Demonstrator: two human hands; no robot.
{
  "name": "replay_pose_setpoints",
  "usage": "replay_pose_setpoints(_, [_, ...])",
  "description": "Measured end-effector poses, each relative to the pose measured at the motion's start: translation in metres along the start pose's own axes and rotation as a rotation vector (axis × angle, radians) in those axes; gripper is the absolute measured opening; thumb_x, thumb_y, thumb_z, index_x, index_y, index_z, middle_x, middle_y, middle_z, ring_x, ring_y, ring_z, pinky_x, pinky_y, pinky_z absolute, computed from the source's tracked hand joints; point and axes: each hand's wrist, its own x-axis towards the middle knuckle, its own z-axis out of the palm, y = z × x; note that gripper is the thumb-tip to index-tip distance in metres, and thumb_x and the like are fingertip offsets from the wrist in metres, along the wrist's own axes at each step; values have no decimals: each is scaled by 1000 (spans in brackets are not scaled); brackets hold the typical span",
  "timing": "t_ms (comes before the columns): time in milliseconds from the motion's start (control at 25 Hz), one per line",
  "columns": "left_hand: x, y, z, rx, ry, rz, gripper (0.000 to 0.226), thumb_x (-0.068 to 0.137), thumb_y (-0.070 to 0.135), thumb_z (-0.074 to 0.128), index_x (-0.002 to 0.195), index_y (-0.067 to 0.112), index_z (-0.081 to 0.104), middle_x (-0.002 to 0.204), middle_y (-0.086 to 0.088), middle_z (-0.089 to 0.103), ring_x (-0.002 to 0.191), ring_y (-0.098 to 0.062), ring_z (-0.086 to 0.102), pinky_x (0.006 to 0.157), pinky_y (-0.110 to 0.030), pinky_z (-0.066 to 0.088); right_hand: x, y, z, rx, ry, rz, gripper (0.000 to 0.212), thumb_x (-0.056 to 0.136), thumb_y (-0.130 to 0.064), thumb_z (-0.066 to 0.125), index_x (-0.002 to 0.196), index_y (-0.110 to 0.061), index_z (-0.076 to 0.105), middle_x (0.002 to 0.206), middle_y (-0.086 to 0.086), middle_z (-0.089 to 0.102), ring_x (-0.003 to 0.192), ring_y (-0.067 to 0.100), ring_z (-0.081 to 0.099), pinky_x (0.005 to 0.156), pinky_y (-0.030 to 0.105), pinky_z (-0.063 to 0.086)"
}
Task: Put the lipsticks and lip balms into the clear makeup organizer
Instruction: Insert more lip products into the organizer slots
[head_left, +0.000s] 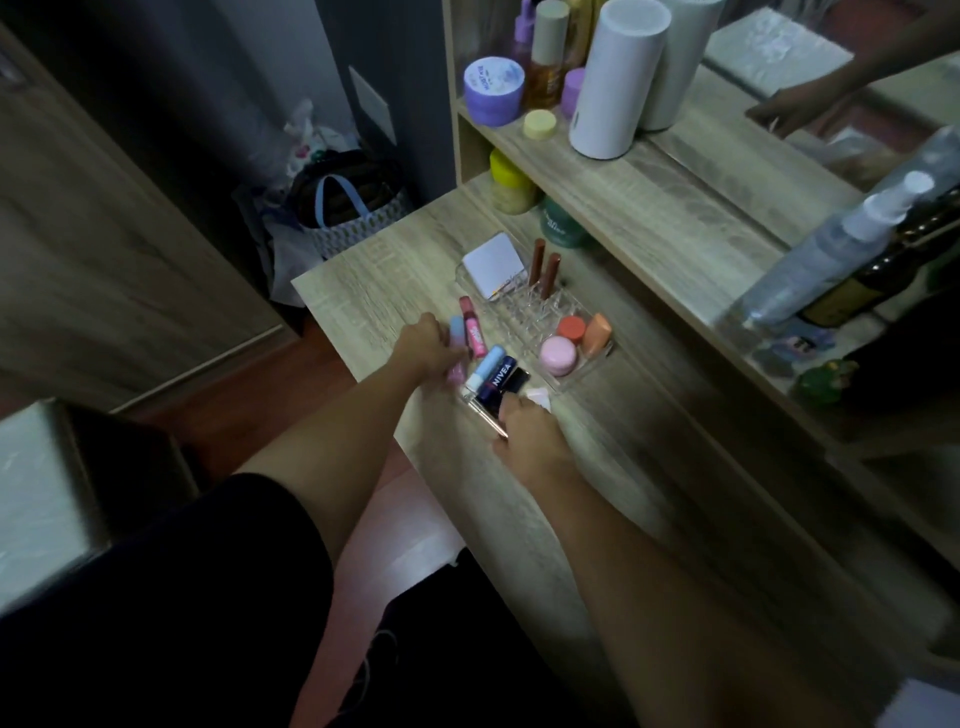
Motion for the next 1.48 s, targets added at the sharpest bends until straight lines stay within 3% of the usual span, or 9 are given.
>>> replay_pose_setpoints(160, [-4, 1, -7, -67, -11, -30, 49, 75, 29, 72, 111, 1, 54, 115, -21, 61, 104, -33, 61, 81, -36, 51, -4, 3, 0, 63, 45, 29, 26, 84, -15, 59, 108, -7, 59, 109, 17, 67, 104, 35, 62, 84, 36, 51])
replay_pose_setpoints(280, [-7, -2, -19, -388, -8, -97, 45, 76, 21, 73, 111, -3, 57, 108, -24, 63, 87, -31, 66, 74, -43, 57, -9, 7, -11, 163, 143, 40, 25, 78, -17, 61, 102, -12, 65, 94, 14, 72, 92, 34, 66, 79, 35, 52])
replay_pose_setpoints(400, [-7, 2, -35, -620, -72, -96, 41, 81, 13, 66, 114, -9, 57, 93, -23, 66, 69, -26, 65, 64, -35, 58, -8, 13, -32, 448, 238, 103, 29, 75, -16, 66, 103, -18, 67, 73, 3, 68, 75, 28, 68, 70, 32, 54])
replay_pose_setpoints(520, [-8, 28, -53, -802, -143, 11, 11, 87, 11, 56, 92, 3, 63, 72, -9, 71, 59, -18, 68, 63, -32, 56, 2, 18, -64, 748, 345, 223, 26, 76, -12, 69, 101, -20, 64, 80, -2, 67, 68, 10, 65, 63, 20, 50])
replay_pose_setpoints(640, [-3, 57, -57, -905, -90, 50, 11, 86, 14, 56, 75, 18, 53, 77, -7, 63, 62, -20, 65, 59, -29, 56, 18, 22, -97, 844, 457, 246, 17, 78, -15, 72, 80, -25, 59, 78, -5, 70, 64, -2, 66, 59, 12, 49])
replay_pose_setpoints(800, [10, 75, -46, -734, 10, 165, 13, 75, 20, 65, 84, 22, 56, 85, -10, 66, 72, -20, 65, 56, -24, 51, 41, 31, -124, 750, 549, 240, 9, 80, -16, 72, 88, -18, 67, 87, 10, 75, 78, 21, 71, 79, 39, 59])
replay_pose_setpoints(960, [23, 78, -36, -462, 99, 253, 21, 69, 21, 68, 87, 15, 58, 77, -5, 65, 66, -16, 56, 55, -24, 43, 62, 37, -123, 635, 546, 302, 17, 79, -15, 71, 95, -9, 68, 94, 11, 74, 87, 25, 71, 85, 41, 57])
replay_pose_setpoints(1240, [34, 77, -29, -414, 56, 296, 17, 73, 16, 67, 83, 20, 54, 66, -1, 62, 58, -9, 52, 43, -6, 37, 78, 40, -118, 473, 429, 363, 18, 82, -18, 67, 94, -4, 67, 94, 16, 73, 90, 31, 70, 86, 46, 57])
replay_pose_setpoints(1480, [41, 71, -30, -367, 18, 311, 17, 73, 14, 70, 88, 13, 62, 78, -9, 68, 72, -16, 58, 56, -13, 43, 78, 36, -121, 336, 360, 304, 17, 84, -16, 64, 91, -1, 65, 95, 20, 72, 92, 36, 68, 86, 49, 56])
